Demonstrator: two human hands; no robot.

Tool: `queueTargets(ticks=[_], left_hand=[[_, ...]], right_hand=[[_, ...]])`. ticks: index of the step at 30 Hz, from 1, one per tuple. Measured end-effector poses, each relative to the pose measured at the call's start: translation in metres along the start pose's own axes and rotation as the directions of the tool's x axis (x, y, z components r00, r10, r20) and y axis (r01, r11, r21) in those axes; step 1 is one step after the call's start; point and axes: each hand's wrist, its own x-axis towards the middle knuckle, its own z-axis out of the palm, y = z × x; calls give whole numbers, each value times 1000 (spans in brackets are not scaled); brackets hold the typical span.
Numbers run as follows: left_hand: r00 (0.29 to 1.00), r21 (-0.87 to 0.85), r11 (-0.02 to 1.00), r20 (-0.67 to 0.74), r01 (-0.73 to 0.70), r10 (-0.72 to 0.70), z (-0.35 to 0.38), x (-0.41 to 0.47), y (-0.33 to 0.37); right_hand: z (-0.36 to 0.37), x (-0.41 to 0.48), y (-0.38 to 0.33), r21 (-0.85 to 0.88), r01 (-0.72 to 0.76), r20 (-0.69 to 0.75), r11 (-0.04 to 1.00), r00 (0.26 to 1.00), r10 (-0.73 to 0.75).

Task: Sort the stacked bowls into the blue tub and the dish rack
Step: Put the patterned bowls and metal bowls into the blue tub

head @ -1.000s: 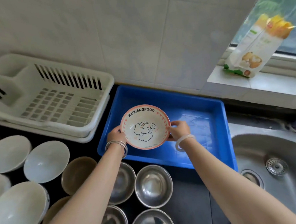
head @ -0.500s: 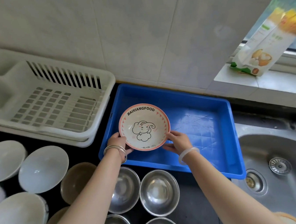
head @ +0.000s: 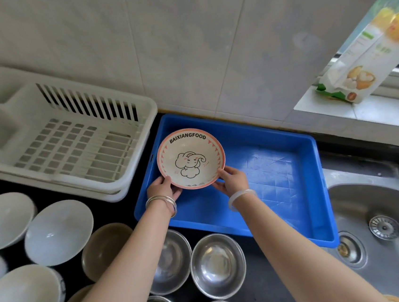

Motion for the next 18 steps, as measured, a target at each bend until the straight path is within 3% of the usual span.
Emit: queueTargets(ticks=[18], left_hand=[[989,19,990,-48,-138,138,14,8,-3]], right_hand=[[5,9,-11,-13,-27,0,1000,1000,27]])
